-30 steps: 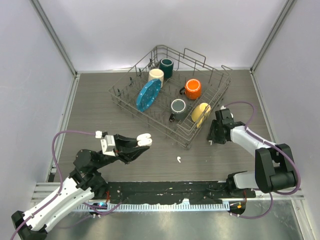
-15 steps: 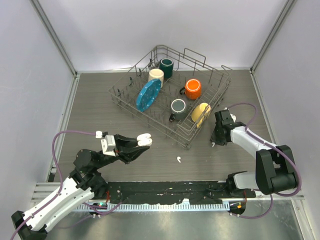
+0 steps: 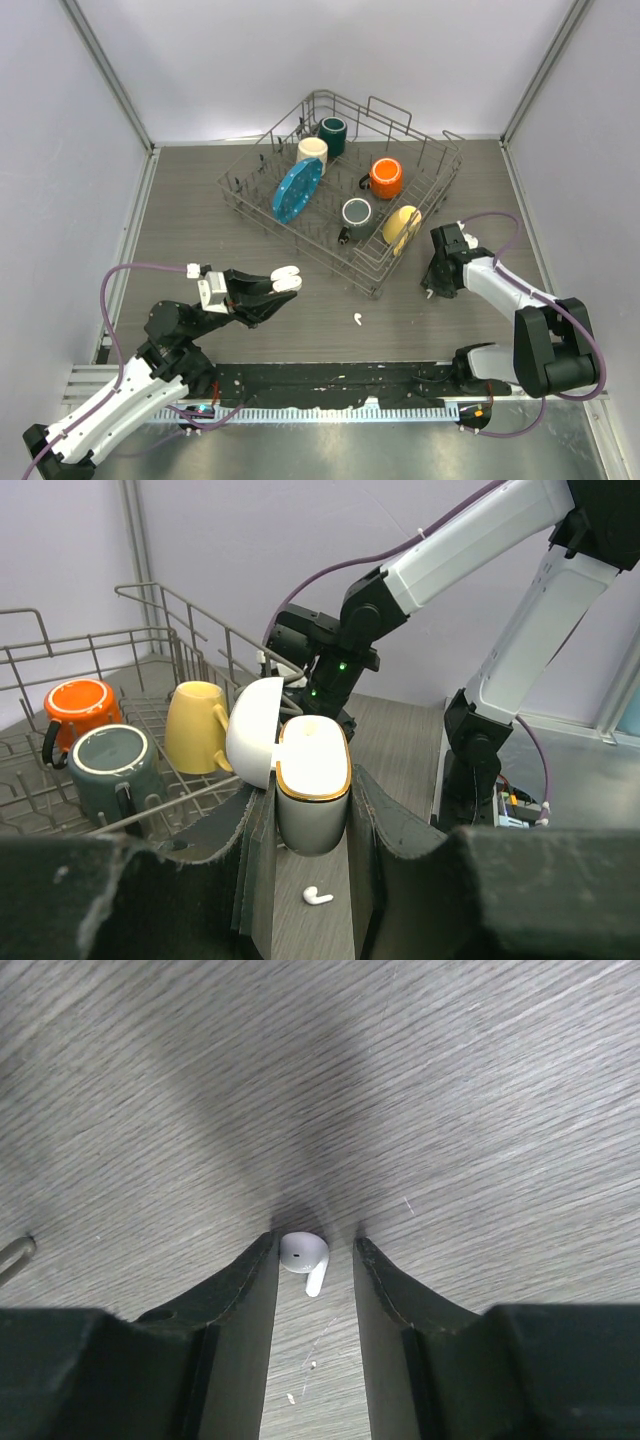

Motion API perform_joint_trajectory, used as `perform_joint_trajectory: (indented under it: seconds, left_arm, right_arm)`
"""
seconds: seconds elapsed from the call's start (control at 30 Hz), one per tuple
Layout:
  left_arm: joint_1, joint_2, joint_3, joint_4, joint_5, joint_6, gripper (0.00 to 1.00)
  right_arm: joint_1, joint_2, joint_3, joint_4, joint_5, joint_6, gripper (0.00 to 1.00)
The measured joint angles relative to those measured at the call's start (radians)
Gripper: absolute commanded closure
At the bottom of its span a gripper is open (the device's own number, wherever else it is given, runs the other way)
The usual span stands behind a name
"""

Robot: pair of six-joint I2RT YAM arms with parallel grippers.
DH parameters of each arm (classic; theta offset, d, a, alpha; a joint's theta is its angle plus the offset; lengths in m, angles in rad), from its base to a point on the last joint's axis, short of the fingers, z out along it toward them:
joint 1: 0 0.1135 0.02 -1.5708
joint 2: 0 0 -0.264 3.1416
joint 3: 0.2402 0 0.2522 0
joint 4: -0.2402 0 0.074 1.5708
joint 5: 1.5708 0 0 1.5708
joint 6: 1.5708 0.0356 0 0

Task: Insert the wireless bluetooth earbuds into the charging case
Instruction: Pick up the earbud from the center of the board.

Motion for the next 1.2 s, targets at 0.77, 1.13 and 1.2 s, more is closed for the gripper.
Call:
perform_joint_trajectory:
  seconds: [0.77, 1.13, 1.2]
  left_arm:
    - [0.0, 0.0, 0.0, -0.001, -0.002, 0.0, 1.0]
    - [0.0, 0.002, 0.0, -0.003, -0.01, 0.0, 1.0]
    - [0.0, 0.005, 0.0, -0.003, -0.013, 0.0, 1.0]
  right_arm:
    - [0.024, 0.044, 0.037, -0.028, 0.01, -0.097, 0.7]
    - [0.042, -0.021, 0.039, -0.045, 0.021, -0.095, 0.94]
    - [0.062, -0.083, 0.043, -0.058, 0.023, -0.088, 0.94]
